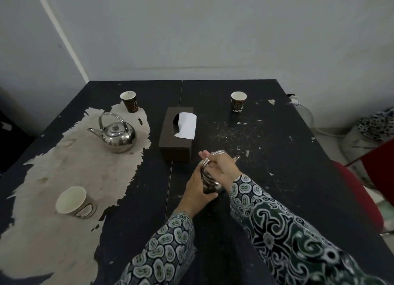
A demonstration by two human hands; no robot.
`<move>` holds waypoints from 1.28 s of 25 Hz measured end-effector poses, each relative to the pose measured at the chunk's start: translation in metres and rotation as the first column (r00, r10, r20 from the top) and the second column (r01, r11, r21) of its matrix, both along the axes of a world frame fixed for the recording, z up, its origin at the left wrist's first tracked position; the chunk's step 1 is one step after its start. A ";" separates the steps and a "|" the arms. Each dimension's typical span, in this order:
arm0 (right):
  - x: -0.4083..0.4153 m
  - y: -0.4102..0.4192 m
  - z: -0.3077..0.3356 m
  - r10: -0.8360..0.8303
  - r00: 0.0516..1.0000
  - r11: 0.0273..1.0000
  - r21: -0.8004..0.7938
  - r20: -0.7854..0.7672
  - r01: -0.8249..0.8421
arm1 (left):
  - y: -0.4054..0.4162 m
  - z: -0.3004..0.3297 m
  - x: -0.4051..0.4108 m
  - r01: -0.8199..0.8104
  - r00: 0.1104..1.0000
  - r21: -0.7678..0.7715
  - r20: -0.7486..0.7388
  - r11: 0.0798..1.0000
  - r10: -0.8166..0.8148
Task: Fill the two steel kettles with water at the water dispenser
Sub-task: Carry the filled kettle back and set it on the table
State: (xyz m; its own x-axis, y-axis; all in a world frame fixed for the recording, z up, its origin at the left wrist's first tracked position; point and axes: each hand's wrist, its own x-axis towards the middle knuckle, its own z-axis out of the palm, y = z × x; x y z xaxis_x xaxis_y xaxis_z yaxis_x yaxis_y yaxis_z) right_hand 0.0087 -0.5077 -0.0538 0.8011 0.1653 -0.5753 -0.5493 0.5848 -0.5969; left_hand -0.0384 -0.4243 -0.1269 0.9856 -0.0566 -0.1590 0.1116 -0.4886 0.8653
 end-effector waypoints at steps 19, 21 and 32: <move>0.088 -0.165 -0.101 0.893 0.447 0.085 -0.994 0.045 -0.068 | -0.027 -0.039 0.125 0.033 0.999 -0.045 -0.007 0.998 -0.033; 0.099 -0.170 -0.107 0.883 0.467 0.071 -0.997 0.046 -0.036 | -0.032 -0.039 0.148 0.067 0.998 -0.025 -0.018 0.997 -0.067; 0.129 -0.178 -0.115 0.774 0.633 -0.060 -0.990 0.035 0.128 | -0.056 -0.025 0.231 0.202 0.968 0.110 -0.171 0.973 -0.182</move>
